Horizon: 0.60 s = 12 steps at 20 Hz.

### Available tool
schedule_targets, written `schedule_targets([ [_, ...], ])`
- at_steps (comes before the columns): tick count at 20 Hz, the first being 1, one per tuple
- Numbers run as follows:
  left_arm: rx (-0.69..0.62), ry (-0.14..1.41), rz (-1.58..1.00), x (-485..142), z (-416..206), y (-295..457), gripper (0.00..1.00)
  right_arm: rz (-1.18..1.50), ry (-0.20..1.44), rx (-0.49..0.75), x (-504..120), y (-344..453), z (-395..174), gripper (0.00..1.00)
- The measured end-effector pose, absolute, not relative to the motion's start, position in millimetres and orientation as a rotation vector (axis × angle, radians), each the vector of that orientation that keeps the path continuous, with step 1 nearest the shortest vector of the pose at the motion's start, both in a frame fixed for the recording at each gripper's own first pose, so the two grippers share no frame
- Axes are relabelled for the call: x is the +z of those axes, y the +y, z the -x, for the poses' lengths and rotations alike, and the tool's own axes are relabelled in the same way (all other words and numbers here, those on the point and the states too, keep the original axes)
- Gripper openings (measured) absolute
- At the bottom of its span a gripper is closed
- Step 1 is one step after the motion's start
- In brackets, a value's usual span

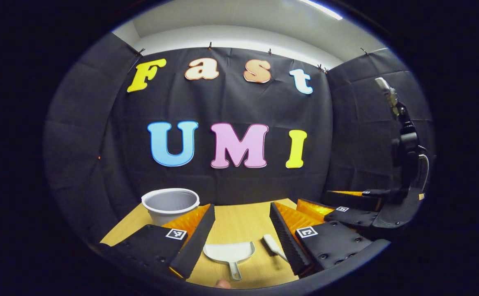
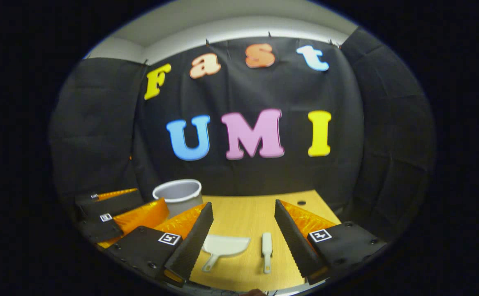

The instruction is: Pick up the small broom and dustpan from the desktop, sweep the trash into the dustpan with the broom, and then empty the trash into the garbage bin.

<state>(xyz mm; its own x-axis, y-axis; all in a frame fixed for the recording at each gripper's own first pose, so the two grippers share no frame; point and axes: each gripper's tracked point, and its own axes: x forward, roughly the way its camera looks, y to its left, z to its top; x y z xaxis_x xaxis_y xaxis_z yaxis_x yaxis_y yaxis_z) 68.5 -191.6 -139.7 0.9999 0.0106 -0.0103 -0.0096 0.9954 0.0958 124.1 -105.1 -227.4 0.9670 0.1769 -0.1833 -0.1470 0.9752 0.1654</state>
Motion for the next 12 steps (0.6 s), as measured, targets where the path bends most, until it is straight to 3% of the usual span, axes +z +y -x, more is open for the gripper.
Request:
schedule_targets([
  [3, 0.046, -0.007, -0.091, -143.5, -48.2, -201.6, 0.82, -0.13, 0.024, 0.138, -237.7, -100.5, -103.4, 0.96],
  [6, 0.088, -0.015, -0.096, -136.6, -33.7, -192.9, 0.75, -0.12, -0.004, 0.131, -242.9, -106.5, -97.7, 0.96],
  [8, 0.125, -0.021, -0.098, -134.7, -23.9, -184.1, 0.79, -0.116, 0.015, 0.14, -242.3, -104.4, -97.1, 0.96],
  [10, 0.143, -0.009, -0.073, -134.3, -18.7, -186.3, 0.75, -0.114, 0.047, 0.164, -248.4, -98.3, -94.8, 0.96],
  [11, 0.153, -0.002, -0.062, -134.8, -17.1, -185.3, 0.82, -0.11, 0.048, 0.169, -247.7, -98.0, -93.7, 0.96],
  [12, 0.162, -0.002, -0.057, -133.6, -15.1, -182.8, 0.83, -0.104, 0.038, 0.169, -245.8, -98.3, -94.5, 0.96],
])
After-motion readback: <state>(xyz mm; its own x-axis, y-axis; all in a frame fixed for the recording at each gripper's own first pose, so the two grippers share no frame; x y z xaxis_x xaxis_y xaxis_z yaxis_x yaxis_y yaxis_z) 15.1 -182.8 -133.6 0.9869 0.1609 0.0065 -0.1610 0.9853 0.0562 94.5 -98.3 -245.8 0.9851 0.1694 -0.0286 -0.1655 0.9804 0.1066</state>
